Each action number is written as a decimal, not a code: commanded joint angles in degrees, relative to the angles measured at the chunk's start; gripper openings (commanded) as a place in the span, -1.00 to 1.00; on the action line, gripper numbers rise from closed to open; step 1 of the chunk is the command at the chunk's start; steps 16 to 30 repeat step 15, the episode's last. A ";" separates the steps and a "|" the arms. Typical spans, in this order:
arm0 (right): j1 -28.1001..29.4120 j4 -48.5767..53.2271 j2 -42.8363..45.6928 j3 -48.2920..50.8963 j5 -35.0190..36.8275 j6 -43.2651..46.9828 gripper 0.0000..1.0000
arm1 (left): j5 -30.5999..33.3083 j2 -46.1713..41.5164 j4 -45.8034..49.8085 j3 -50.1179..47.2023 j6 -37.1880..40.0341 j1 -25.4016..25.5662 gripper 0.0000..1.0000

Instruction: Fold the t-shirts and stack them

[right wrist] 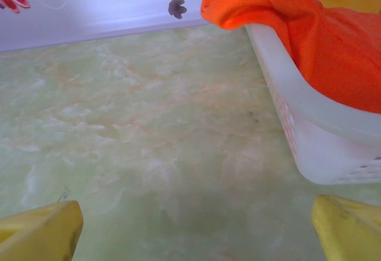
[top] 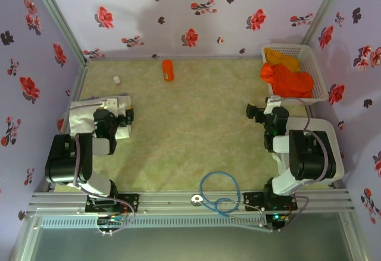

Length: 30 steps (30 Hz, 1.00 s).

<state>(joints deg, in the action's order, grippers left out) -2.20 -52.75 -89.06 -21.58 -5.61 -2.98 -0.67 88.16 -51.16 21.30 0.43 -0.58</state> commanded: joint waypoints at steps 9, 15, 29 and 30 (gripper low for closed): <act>0.18 1.48 -0.75 -0.83 3.23 -1.24 0.99 | 1.53 0.20 0.79 1.38 -0.54 -0.46 1.00; 0.79 1.66 -0.46 -0.81 4.60 -1.12 0.99 | 1.51 0.22 0.80 1.38 -0.52 -0.40 0.99; 0.79 1.66 -0.46 -0.81 4.60 -1.12 0.99 | 1.51 0.22 0.80 1.38 -0.52 -0.40 0.99; 0.79 1.66 -0.46 -0.81 4.60 -1.12 0.99 | 1.51 0.22 0.80 1.38 -0.52 -0.40 0.99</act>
